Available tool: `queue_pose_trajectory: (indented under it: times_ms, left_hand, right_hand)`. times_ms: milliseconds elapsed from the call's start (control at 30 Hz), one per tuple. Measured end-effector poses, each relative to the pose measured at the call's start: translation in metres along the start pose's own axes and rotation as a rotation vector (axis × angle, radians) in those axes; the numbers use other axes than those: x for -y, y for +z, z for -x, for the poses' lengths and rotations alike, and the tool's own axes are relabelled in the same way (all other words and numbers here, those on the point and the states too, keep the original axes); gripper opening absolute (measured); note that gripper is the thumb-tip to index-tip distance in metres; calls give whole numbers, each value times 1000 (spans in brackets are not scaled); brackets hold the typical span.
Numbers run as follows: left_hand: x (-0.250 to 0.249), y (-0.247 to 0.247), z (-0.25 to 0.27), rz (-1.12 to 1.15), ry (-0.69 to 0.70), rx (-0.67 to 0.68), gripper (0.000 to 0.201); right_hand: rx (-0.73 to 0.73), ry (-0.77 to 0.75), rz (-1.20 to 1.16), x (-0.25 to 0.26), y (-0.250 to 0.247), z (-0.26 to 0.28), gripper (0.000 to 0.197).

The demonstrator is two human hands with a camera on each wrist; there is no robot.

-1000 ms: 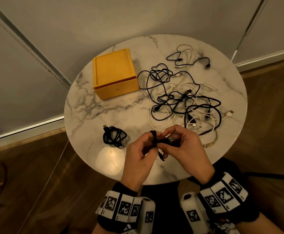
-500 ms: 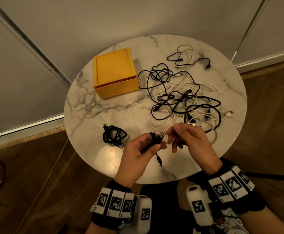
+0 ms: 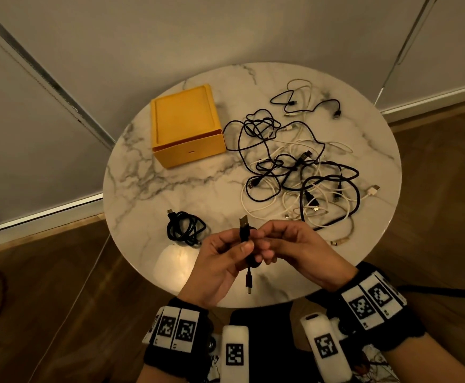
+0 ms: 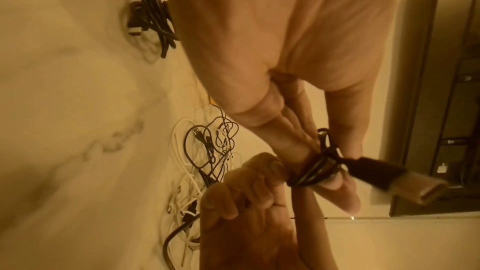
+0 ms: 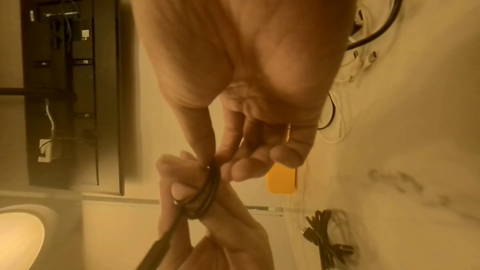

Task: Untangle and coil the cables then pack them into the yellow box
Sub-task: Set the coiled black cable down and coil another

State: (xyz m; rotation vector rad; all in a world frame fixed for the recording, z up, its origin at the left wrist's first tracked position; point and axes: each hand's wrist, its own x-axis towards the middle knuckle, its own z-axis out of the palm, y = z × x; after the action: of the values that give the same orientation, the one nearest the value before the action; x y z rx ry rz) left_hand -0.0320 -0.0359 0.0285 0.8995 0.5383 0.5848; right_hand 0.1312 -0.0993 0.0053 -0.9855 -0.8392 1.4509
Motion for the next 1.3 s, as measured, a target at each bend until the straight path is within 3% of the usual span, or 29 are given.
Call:
queue_pose_trajectory:
  times_ms: [167, 333, 567, 667, 733, 800, 967, 1100, 1300]
  left_hand:
    - [0, -5, 2, 53, -15, 2, 33]
    - [1, -9, 1, 34, -53, -21, 36]
    - [7, -2, -3, 11, -61, -114, 38]
    - [10, 2, -5, -98, -33, -183, 12]
    - [12, 6, -6, -172, 19, -224, 12]
    - [11, 9, -6, -253, 100, -254, 16]
    - [8, 4, -6, -539, 199, -358, 24]
    - [4, -8, -6, -542, 100, -286, 28]
    - [3, -23, -11, -876, 89, -209, 22]
  right_hand:
    - [54, 68, -9, -4, 1, -2, 21]
    - [40, -6, 103, -1, -1, -4, 11]
    - [49, 37, 98, -4, -5, -6, 10]
    - [3, 19, 103, -9, -5, -6, 12]
    - [-51, -15, 113, -10, -3, -7, 15]
    - [-115, -53, 131, -10, -1, -8, 3]
    - [-203, -112, 235, -2, 4, -5, 16]
    - [-229, -102, 289, -4, 7, -2, 16]
    - [-245, -65, 365, -8, 6, 1, 9]
